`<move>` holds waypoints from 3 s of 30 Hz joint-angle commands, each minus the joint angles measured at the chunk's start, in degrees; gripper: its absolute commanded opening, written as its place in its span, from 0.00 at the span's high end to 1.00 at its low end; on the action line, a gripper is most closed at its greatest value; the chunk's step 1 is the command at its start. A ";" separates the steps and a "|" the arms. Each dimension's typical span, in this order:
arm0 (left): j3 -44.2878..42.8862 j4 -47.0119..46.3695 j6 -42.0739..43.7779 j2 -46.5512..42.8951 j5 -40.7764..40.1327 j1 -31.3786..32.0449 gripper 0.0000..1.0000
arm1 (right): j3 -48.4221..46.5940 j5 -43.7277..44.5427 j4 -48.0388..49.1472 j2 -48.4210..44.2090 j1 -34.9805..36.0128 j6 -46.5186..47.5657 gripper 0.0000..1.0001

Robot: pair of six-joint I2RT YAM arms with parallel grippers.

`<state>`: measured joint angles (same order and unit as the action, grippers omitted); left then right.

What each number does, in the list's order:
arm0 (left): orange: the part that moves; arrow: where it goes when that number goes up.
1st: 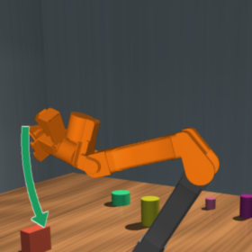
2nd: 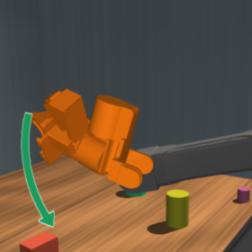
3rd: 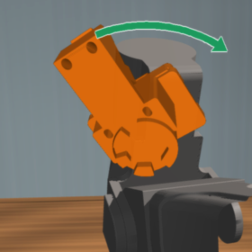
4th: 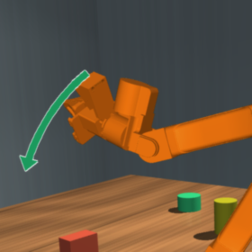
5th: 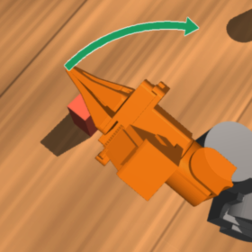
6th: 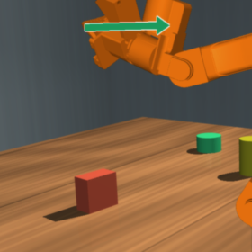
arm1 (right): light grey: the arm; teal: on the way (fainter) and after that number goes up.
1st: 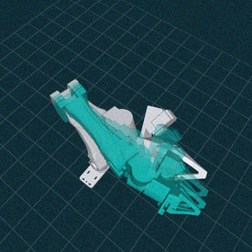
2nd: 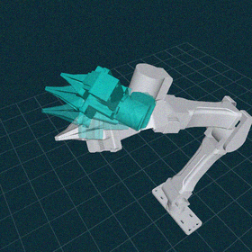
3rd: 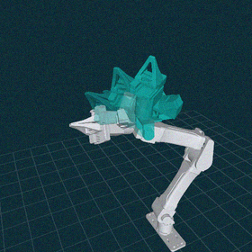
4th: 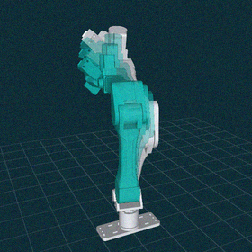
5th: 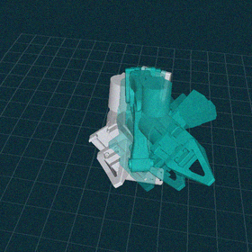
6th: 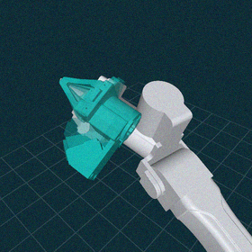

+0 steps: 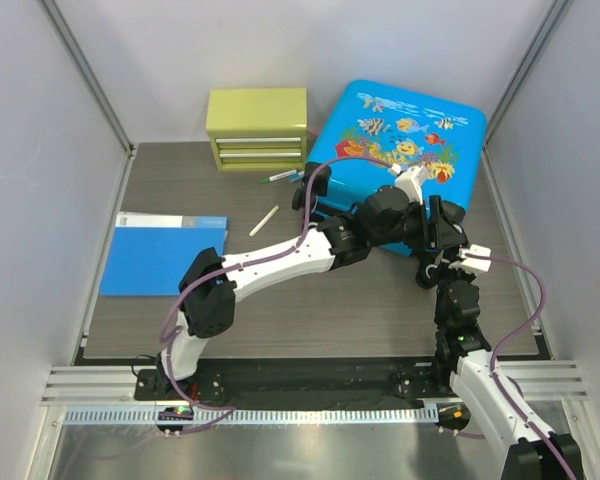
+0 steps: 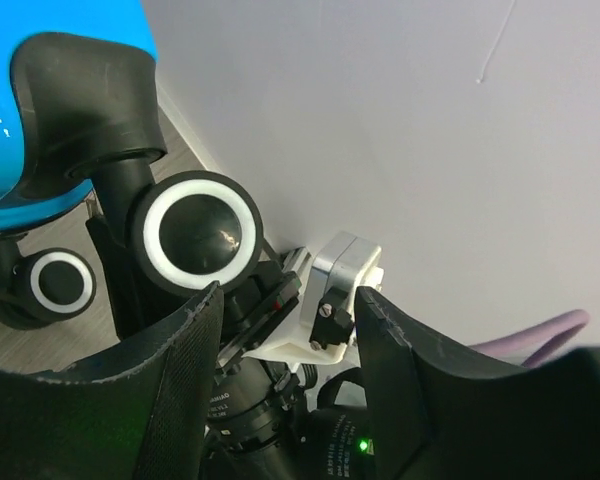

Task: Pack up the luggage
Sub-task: Zip the luggage at the center of the board.

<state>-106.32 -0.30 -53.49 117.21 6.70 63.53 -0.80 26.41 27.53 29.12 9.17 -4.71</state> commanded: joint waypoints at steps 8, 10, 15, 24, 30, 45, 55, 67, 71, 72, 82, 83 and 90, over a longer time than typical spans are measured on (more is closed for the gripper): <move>-9.69 10.40 4.62 5.84 -1.95 0.98 0.41 | -1.93 2.68 4.20 -1.88 -0.29 -0.12 0.99; -9.78 11.80 6.20 5.40 -3.44 0.90 0.37 | -1.66 2.68 4.20 -2.05 -0.29 -0.21 0.99; -10.75 15.06 9.11 4.78 -6.17 0.90 0.28 | -1.58 2.50 4.55 -1.79 -0.29 -0.47 0.99; -14.96 16.47 9.55 7.76 -7.32 0.98 0.26 | -1.58 2.59 4.20 -2.32 -0.29 -0.56 0.99; -18.30 16.29 8.67 9.97 -6.87 0.90 0.26 | -1.66 2.50 4.11 -2.23 -0.29 -0.56 0.99; -23.41 14.81 6.83 14.98 -2.05 1.07 0.37 | -1.40 3.29 4.38 -1.35 -0.29 -0.83 0.99; -10.68 3.82 1.55 9.98 0.33 -1.12 1.00 | -0.70 5.14 5.78 -1.35 -0.38 -0.12 0.99; -0.56 -1.90 2.08 4.17 -0.64 -2.88 1.00 | -0.87 8.74 6.74 1.11 -0.38 -0.13 0.99; 2.43 -3.30 2.34 2.16 -1.16 -3.58 1.00 | -0.08 10.32 9.82 2.69 -1.43 1.37 0.99; 4.00 -3.74 2.34 1.63 -1.34 -3.76 1.00 | 0.09 9.80 10.52 3.13 -2.04 1.63 0.99; 9.03 -6.29 2.96 -1.37 -0.29 -6.40 1.00 | -0.78 1.72 22.46 12.61 -7.40 4.36 0.99; 9.12 -6.38 2.87 -1.46 -0.20 -6.66 1.00 | -1.13 1.71 23.26 13.58 -7.93 4.45 0.99; 11.84 -7.97 3.40 -4.09 0.07 -8.59 1.00 | -1.14 -2.68 25.03 16.40 -14.17 3.13 0.99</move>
<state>-96.90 -13.58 -53.60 118.67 8.58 58.96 -0.99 18.20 47.83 45.36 -0.45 -2.13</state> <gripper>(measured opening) 0.500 0.020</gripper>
